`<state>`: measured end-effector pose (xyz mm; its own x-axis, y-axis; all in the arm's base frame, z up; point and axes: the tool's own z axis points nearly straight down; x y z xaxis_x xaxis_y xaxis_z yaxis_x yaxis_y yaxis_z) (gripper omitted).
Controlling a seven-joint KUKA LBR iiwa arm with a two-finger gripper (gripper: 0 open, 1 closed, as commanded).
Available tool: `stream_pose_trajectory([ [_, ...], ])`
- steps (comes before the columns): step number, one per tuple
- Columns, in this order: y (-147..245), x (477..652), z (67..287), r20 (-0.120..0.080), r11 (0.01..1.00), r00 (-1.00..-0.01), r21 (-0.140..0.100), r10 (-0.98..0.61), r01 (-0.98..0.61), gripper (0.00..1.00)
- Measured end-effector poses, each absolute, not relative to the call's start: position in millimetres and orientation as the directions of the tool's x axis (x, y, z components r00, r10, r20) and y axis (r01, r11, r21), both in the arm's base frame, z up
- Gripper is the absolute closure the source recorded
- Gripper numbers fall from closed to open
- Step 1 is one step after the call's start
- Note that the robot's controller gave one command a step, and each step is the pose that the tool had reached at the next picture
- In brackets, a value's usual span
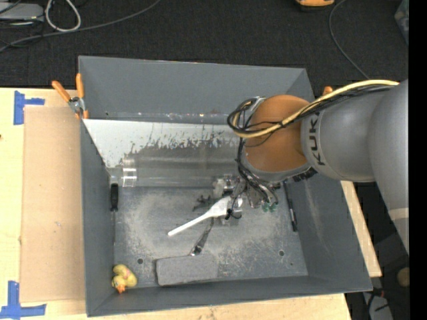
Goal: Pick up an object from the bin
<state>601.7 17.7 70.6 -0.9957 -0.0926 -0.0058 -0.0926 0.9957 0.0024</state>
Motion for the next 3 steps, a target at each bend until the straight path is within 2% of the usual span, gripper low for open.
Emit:
stream_pose_trajectory([
  [1, 17.7, 601.7, 70.6, -0.006, 0.996, -0.996, 0.003, -0.092, -0.092, 1.0],
  [2, 18.0, 598.3, 106.2, 0.005, 0.996, -0.996, 0.004, -0.09, -0.09, 1.0],
  [3, 18.5, 599.2, 141.4, 0.003, 0.996, -0.996, 0.004, -0.088, -0.088, 1.0],
])
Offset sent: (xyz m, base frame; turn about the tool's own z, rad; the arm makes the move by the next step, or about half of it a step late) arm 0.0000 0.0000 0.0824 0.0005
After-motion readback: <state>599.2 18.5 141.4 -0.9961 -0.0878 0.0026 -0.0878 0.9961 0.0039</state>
